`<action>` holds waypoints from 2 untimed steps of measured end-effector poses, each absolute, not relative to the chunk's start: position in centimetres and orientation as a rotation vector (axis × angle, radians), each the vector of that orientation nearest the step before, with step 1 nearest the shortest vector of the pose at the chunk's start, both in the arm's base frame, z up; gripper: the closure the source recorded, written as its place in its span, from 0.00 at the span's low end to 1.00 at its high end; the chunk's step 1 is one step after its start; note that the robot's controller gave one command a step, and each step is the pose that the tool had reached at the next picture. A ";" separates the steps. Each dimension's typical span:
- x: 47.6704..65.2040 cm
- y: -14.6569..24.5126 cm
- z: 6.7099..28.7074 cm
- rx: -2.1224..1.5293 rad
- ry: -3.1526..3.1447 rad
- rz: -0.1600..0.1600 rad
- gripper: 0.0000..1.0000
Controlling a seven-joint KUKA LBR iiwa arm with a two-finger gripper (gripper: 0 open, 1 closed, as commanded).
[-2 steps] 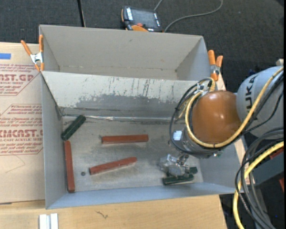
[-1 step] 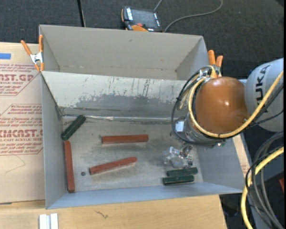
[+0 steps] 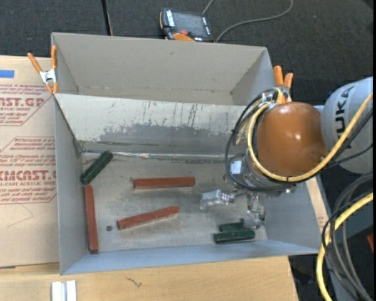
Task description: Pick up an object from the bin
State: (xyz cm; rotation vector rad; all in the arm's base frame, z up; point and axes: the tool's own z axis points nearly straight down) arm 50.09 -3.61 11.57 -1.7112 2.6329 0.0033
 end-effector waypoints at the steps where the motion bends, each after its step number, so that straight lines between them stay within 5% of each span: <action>1: 58.0 4.4 14.1 -1.522 2.737 0.001 0.00; 2: 56.2 12.9 6.8 -1.541 2.738 0.007 0.00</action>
Offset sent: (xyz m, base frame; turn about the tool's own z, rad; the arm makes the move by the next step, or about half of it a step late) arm 0.0768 0.0752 0.0240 0.1407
